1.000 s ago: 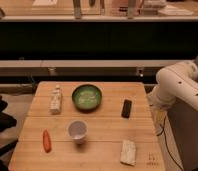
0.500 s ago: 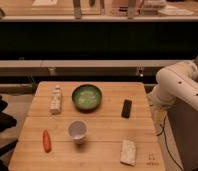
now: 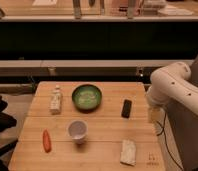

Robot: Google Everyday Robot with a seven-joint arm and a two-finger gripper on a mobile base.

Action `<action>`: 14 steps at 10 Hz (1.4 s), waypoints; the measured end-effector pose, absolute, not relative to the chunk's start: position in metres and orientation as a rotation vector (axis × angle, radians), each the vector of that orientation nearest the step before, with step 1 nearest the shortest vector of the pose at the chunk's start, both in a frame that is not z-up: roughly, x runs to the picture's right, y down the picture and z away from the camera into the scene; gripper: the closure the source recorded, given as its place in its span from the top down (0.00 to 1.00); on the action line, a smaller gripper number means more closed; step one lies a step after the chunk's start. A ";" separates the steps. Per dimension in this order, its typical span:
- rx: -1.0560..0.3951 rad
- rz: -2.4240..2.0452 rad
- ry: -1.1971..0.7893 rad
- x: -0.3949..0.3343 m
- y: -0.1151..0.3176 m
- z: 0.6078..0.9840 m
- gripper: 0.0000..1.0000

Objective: Place the eraser on the white sponge

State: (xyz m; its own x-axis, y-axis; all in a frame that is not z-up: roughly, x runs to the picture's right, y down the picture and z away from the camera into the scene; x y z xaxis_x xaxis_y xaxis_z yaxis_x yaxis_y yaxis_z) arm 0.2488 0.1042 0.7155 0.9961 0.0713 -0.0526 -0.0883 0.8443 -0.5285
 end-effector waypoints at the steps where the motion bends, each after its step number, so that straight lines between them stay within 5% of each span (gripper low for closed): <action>1: -0.558 0.088 0.030 0.247 0.104 0.718 0.80; 14: -0.576 0.134 -0.010 0.232 0.118 0.780 0.80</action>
